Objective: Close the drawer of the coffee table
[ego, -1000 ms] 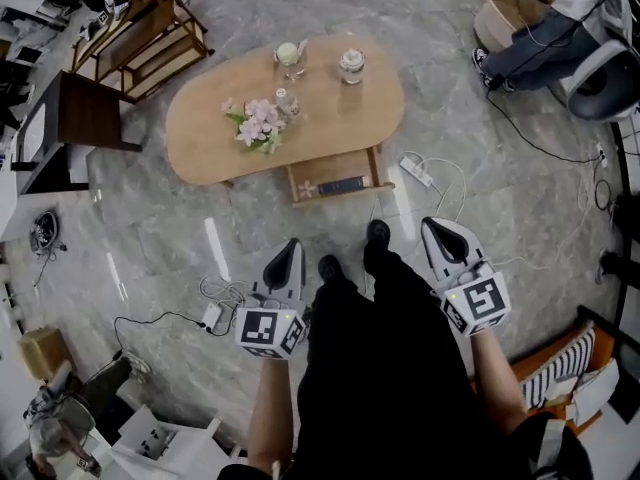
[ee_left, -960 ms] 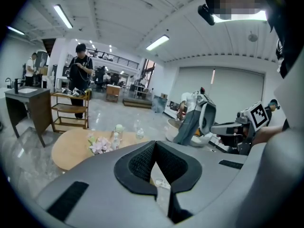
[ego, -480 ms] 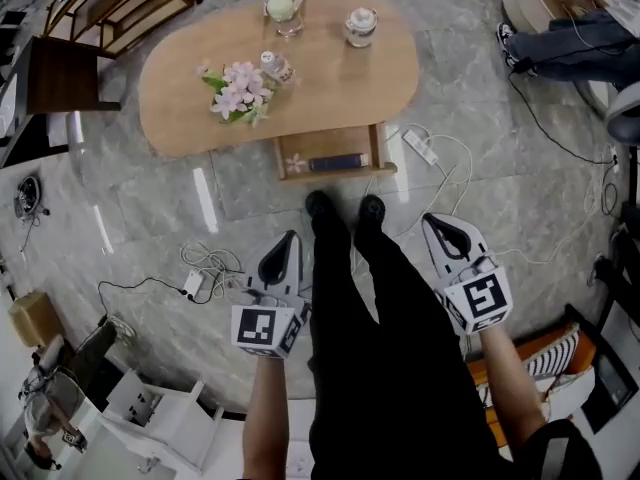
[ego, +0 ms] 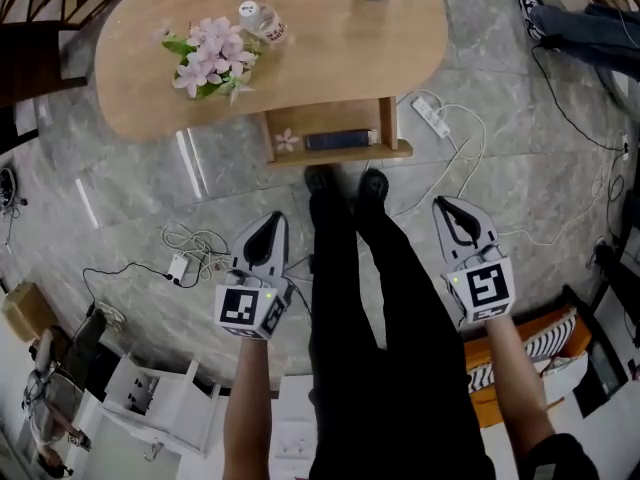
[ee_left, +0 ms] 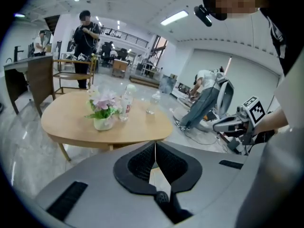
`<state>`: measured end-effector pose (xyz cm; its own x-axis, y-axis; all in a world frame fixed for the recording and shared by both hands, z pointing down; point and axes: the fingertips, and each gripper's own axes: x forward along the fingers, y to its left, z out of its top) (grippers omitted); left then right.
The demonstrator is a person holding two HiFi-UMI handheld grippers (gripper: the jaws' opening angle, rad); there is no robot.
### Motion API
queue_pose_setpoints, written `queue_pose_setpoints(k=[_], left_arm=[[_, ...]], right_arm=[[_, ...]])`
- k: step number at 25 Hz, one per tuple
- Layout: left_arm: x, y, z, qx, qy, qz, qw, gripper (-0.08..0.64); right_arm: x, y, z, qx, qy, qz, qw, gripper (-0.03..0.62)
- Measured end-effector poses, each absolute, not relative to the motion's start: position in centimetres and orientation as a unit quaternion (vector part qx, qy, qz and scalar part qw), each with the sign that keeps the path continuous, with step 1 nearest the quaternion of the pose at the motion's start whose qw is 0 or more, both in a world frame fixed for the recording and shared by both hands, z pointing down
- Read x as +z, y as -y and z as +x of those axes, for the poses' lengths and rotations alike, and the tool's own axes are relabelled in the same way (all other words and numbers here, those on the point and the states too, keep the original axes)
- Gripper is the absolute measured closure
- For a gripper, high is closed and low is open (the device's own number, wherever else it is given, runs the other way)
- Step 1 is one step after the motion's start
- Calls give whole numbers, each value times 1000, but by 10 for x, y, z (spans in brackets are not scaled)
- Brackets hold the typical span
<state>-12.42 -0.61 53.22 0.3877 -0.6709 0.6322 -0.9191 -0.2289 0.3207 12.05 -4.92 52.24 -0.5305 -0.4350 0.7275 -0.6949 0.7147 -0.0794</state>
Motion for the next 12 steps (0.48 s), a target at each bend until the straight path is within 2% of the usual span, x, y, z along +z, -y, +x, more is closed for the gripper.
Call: queue_pose_setpoints(k=[10,12], left_arm=[[665,9,-182,223,506,740,383,543],[683,5,-192,237,505,733,389,512]], right_arm=[[646,54,117,196,829,302,428,578],[665,51,119,189,826,292,444,570]])
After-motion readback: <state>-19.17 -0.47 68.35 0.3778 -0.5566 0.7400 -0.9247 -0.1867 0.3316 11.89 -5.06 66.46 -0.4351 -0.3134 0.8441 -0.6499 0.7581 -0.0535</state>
